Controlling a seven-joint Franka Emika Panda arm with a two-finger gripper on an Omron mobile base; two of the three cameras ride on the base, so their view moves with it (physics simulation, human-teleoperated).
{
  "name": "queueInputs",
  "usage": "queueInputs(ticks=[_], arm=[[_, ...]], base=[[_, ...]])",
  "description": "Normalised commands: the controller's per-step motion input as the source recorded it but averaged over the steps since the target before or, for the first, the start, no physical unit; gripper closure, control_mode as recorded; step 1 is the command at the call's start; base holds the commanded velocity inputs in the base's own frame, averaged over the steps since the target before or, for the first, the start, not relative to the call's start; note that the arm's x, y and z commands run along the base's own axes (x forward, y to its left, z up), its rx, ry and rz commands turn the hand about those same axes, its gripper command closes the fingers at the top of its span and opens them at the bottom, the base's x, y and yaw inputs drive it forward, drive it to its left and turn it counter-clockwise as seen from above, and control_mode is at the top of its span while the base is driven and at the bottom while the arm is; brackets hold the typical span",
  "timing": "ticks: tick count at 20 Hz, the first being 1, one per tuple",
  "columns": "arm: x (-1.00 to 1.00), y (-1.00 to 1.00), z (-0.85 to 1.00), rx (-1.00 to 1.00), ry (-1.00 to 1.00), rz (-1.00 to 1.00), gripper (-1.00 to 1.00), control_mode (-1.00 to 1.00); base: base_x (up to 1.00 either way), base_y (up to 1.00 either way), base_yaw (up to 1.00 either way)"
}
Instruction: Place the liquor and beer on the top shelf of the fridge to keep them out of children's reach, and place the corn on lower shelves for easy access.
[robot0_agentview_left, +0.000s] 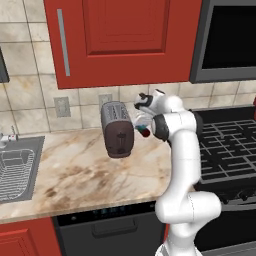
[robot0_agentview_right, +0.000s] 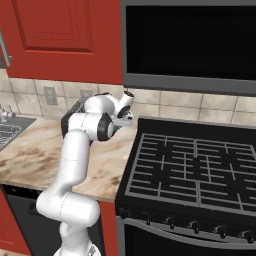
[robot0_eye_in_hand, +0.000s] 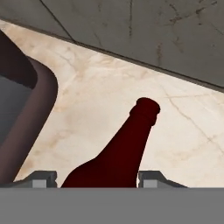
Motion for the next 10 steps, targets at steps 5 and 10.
queueInputs(ticks=[5,10], arm=[[-1.00,-0.56,0.00,0.00,-0.25,0.00,1.00,-1.00],[-1.00,-0.24,0.13,0.00,-0.37,0.00,1.00,-1.00]], base=[[0.00,0.00,0.00],[0.00,0.00,0.00]])
